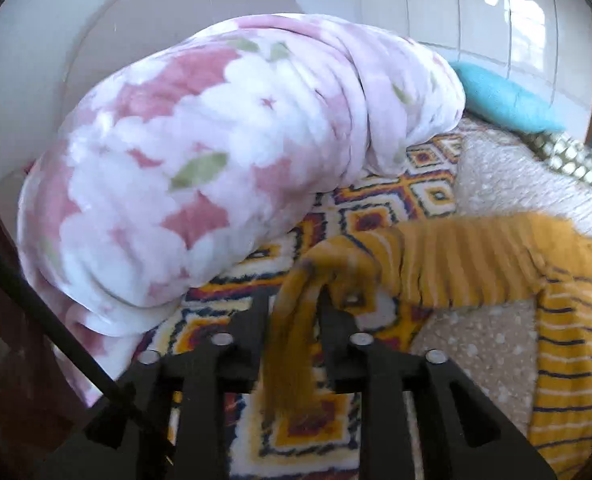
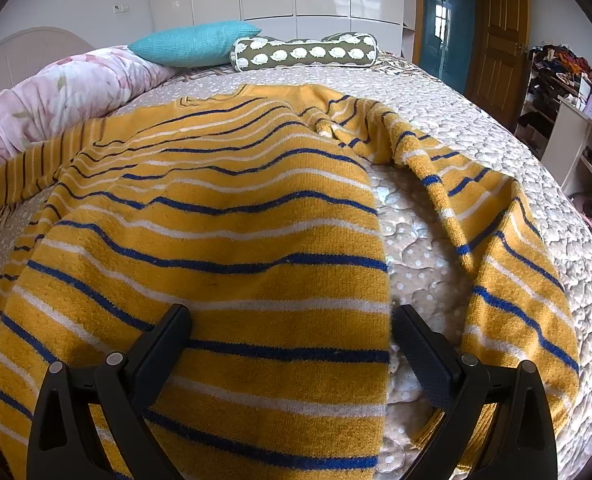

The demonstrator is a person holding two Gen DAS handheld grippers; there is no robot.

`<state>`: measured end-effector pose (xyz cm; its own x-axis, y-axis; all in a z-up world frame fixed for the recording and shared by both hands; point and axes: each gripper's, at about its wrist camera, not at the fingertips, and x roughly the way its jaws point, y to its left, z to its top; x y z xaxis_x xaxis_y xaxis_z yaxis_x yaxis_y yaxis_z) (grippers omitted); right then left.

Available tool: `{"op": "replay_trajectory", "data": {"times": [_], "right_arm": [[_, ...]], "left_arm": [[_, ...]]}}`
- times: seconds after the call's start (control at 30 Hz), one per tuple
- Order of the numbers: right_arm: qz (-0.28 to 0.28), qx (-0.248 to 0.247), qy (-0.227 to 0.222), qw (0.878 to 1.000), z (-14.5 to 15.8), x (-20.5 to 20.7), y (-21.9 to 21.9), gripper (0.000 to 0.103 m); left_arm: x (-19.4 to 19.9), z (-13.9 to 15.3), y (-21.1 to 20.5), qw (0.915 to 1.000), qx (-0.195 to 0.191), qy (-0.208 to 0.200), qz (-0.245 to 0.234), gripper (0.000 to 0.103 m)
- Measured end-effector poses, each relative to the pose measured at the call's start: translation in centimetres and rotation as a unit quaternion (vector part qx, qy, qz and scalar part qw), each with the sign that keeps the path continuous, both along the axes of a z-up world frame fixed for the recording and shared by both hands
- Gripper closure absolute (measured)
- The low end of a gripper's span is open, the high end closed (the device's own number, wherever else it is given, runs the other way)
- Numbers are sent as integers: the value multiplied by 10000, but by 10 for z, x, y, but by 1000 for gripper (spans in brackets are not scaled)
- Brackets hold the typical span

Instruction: Fold small clothes

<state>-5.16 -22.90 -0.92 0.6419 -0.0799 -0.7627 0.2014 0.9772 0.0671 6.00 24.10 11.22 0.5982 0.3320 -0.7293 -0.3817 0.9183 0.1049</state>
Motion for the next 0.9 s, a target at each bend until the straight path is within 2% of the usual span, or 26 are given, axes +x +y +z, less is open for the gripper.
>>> {"op": "replay_trajectory", "data": {"times": [0.13,0.23,0.3,0.37,0.47,0.53,0.57,0.6,0.63,0.67,0.7,0.73,0.8,0.87,0.9], "right_arm": [[1,-4,-17,10000,0,0,0,1],[0,-6,-30,10000,0,0,0,1],[-3,-13,-48,10000,0,0,0,1],[-1,-15,-56,10000,0,0,0,1],[3,15,-66,10000,0,0,0,1],[4,4,-71,10000,0,-1,-1,1],[6,9,-64,10000,0,-1,-2,1],[6,10,-63,10000,0,-1,-2,1],[7,17,-63,10000,0,-1,-2,1],[6,4,-45,10000,0,-2,-2,1],[7,9,-37,10000,1,-2,-3,1],[8,-18,-36,10000,1,-3,-3,1],[15,-10,-17,10000,1,-3,-3,1],[31,-13,0,10000,1,-2,-3,1],[55,12,39,10000,2,-2,-4,1]], "left_arm": [[-40,-3,-21,9973,-436,-167,-559,50],[-76,-13,-58,9863,-1052,-62,-1272,47],[-88,-29,-84,9720,-1581,153,-1731,47],[-98,-48,-114,9524,-2161,450,-2104,47],[-112,-70,-153,9255,-2763,715,-2492,48],[-116,-83,-172,9130,-3019,879,-2600,48],[-121,-89,-182,9094,-3107,903,-2614,48],[-122,-90,-189,9107,-3080,893,-2604,48],[-123,-93,-199,9165,-2915,871,-2597,50],[-124,-94,-208,9246,-2660,879,-2582,79],[-128,-94,-214,9302,-2491,909,-2537,98],[-127,-93,-214,9313,-2476,982,-2484,96],[-127,-83,-201,9362,-2542,855,-2272,96],[-131,-69,-189,9504,-2280,623,-2020,96],[-133,-65,-181,9538,-2234,570,-1928,96]]}}
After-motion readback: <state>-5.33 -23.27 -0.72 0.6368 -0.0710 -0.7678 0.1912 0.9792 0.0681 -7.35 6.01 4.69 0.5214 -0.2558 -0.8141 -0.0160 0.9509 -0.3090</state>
